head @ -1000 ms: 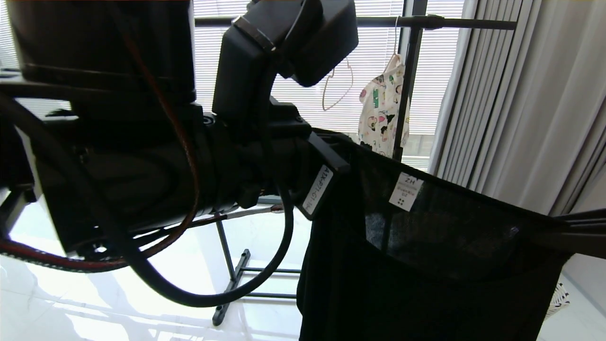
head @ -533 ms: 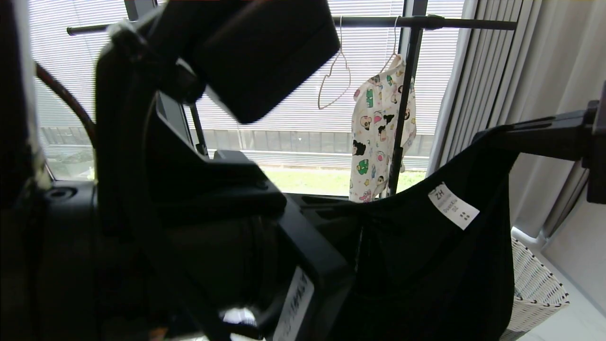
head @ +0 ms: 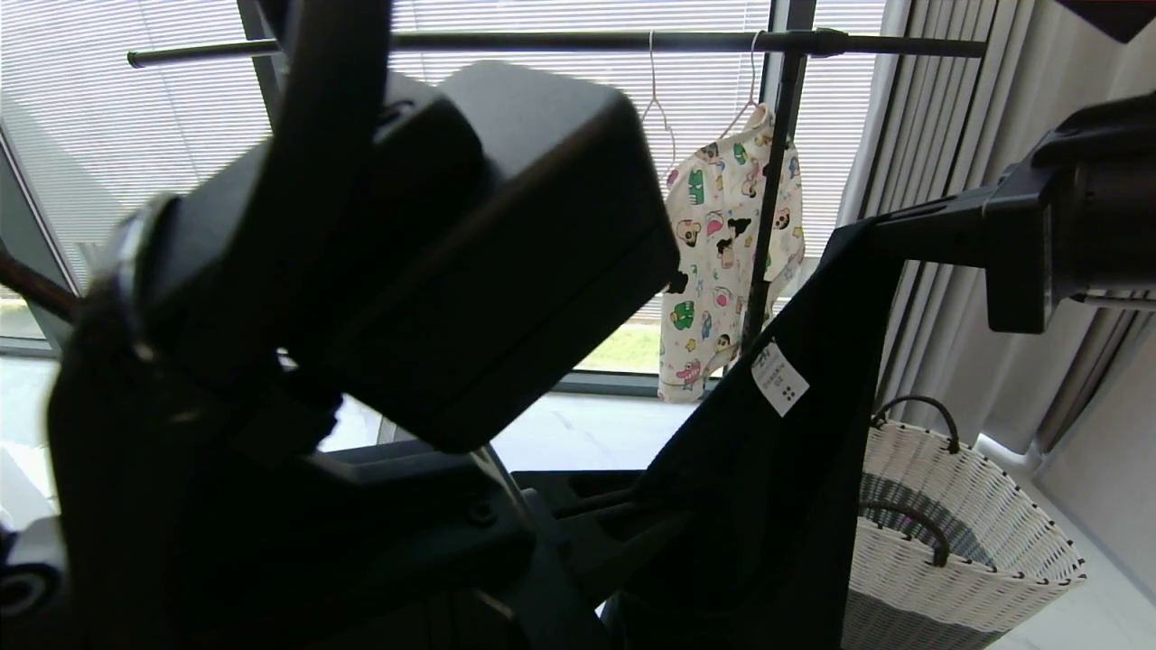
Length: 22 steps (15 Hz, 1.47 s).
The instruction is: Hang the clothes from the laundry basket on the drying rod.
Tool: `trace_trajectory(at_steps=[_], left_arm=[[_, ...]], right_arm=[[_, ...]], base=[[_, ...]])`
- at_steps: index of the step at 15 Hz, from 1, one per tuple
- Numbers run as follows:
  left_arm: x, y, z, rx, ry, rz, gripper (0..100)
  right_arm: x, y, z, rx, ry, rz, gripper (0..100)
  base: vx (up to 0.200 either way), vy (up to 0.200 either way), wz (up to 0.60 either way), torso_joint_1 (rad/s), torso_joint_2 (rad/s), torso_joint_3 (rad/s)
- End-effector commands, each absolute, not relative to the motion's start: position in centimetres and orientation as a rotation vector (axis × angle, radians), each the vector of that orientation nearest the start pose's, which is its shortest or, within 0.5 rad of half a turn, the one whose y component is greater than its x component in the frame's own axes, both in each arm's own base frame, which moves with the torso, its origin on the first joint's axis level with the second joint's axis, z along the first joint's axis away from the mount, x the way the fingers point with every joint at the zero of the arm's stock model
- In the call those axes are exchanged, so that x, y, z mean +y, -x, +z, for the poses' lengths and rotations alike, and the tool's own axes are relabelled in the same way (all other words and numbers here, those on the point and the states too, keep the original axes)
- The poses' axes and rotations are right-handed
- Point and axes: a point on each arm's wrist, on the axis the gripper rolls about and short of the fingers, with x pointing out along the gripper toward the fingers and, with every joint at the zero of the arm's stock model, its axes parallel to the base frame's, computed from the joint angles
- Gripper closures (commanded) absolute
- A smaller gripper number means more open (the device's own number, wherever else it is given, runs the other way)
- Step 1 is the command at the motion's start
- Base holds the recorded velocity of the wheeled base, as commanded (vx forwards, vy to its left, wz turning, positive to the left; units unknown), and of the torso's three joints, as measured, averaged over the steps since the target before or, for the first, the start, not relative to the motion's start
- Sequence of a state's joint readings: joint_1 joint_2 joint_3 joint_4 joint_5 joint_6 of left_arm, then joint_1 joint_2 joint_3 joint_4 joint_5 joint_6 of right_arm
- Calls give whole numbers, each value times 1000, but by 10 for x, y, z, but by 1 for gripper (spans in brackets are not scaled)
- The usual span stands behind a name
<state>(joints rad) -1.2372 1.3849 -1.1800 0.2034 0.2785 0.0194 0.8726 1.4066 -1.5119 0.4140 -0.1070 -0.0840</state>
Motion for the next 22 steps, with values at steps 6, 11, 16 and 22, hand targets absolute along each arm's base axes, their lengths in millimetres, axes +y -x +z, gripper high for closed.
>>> trace_trajectory(at_steps=[6, 11, 16, 22], left_arm=[[-185, -148, 329, 177, -340, -671, 100], [-189, -148, 326, 185, -350, -679, 100], [-191, -150, 323, 196, -358, -676, 100], [-144, -154, 308, 249, -374, -503, 100]], right_arm=[[136, -109, 360, 302, 267, 806, 100], [138, -109, 358, 305, 275, 814, 100], [137, -108, 356, 316, 281, 806, 0], [93, -106, 320, 390, 392, 310, 0]], base=[[0, 0, 0, 0, 0, 0], [0, 0, 0, 0, 0, 0], [0, 0, 0, 0, 0, 0], [0, 0, 0, 0, 0, 0]])
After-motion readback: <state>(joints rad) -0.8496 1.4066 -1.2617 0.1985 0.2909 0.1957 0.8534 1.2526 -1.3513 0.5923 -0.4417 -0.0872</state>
